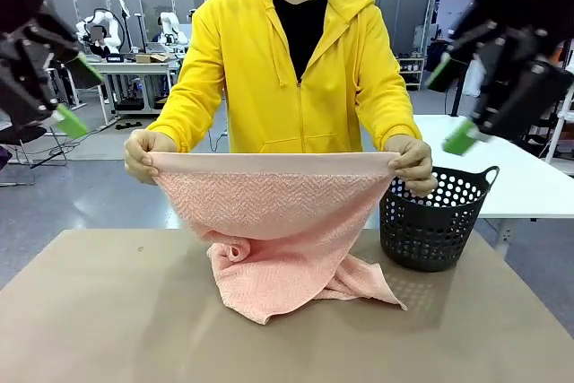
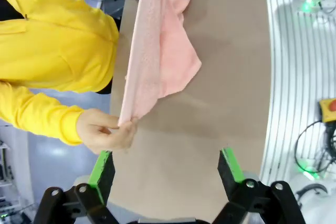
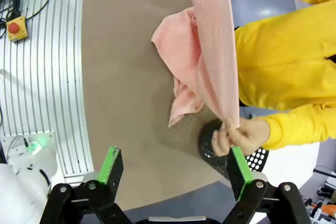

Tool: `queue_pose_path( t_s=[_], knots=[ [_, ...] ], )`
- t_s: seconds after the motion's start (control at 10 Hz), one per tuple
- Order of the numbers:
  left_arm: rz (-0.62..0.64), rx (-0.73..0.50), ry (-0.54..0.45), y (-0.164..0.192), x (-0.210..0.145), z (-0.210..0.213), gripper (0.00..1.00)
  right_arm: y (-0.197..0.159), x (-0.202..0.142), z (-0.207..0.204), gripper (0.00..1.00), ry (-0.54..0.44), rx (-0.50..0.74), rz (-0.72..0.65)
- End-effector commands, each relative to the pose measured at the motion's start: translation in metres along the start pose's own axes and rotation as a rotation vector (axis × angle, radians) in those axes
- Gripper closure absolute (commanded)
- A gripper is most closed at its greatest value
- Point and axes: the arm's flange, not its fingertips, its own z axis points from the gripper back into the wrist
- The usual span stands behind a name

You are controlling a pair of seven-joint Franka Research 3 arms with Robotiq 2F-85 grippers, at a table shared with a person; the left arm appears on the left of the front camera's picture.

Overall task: Fold the towel.
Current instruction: Grab the top end of the 100 cm Hotel Towel extended by the human.

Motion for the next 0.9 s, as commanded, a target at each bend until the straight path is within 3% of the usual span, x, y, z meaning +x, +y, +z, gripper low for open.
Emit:
queue_pose_path(
  t_s=[0.0, 0.4, 0.8],
  knots=[
    [-0.029, 0.007, 0.033, 0.030, 0.016, -0.005, 0.00, -0.036, 0.015, -0.011, 0.00, 0.020, 0.040, 0.007],
    [-0.150, -0.077, 0.030, 0.064, 0.031, -0.057, 0.00, -0.086, 0.023, -0.058, 0.00, 0.064, 0.098, -0.011],
    [-0.075, -0.141, 0.080, 0.090, 0.034, -0.109, 0.00, -0.116, 0.017, -0.103, 0.00, 0.096, 0.108, -0.035]
  ],
)
